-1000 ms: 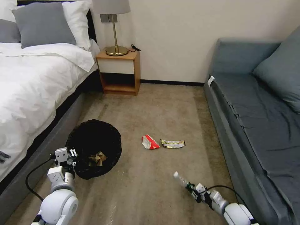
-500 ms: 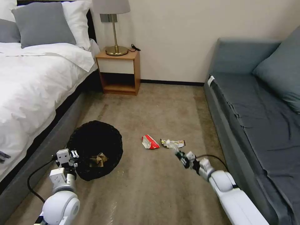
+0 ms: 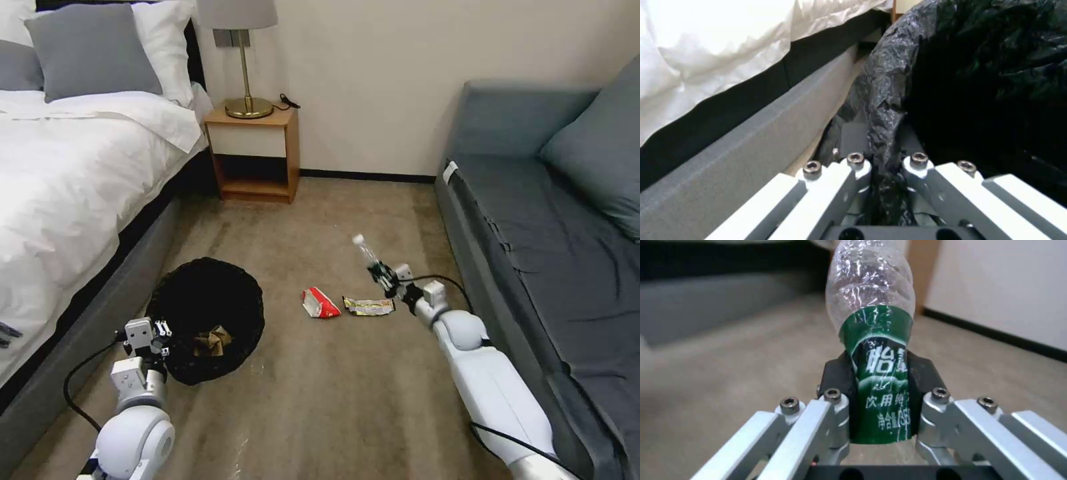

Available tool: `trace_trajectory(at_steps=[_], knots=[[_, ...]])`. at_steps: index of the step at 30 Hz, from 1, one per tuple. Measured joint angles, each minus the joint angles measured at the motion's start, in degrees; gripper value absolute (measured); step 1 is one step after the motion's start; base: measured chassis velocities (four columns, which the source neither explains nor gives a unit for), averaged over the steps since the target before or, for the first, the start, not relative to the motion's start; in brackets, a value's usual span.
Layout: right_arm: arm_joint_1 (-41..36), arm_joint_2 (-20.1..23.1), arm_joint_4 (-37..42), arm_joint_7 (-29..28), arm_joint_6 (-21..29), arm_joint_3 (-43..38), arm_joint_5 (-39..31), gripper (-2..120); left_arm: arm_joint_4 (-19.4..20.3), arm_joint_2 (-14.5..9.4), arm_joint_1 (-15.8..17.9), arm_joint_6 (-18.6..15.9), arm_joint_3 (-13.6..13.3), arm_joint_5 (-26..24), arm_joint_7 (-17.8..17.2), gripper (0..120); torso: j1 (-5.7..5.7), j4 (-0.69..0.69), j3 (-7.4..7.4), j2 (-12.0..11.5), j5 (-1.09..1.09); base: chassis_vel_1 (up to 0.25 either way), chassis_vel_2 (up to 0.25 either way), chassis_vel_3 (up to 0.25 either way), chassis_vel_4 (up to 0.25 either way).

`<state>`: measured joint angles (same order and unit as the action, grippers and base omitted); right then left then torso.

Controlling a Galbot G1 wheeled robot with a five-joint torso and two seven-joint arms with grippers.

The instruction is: Pick up the trash bin, then pick up the garbage on the floor and place it into the trash bin.

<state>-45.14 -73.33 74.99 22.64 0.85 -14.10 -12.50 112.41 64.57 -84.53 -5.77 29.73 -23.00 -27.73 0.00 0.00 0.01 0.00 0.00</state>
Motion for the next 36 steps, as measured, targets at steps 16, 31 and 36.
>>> trace_trajectory(at_steps=[16, 31, 36], knots=[[-0.85, -4.96, 9.88, -3.98, 3.11, 9.30, -8.45, 17, -0.87, 0.15, 0.10, 0.12, -0.13, 0.26, 0.05, 2, 0.00, 0.00, 0.00, 0.00, -0.01, 0.000, 0.000, 0.000, 0.000], [-6.99, -13.62, 12.77, -4.69, 2.17, 16.67, -7.80, 17, -1.45, 0.48, 0.15, 0.42, -0.09, 0.23, 0.37, 2, 0.00, 0.00, -0.01, 0.00, -0.01, 0.000, 0.000, 0.000, 0.000], [-7.86, -15.31, 11.94, -4.53, 1.45, 17.65, -5.02, 17, -1.53, 0.78, 0.19, 0.46, -0.54, 0.52, 0.35, 2, 0.00, 0.00, -0.01, 0.00, 0.00, 0.000, 0.000, 0.000, 0.000]])
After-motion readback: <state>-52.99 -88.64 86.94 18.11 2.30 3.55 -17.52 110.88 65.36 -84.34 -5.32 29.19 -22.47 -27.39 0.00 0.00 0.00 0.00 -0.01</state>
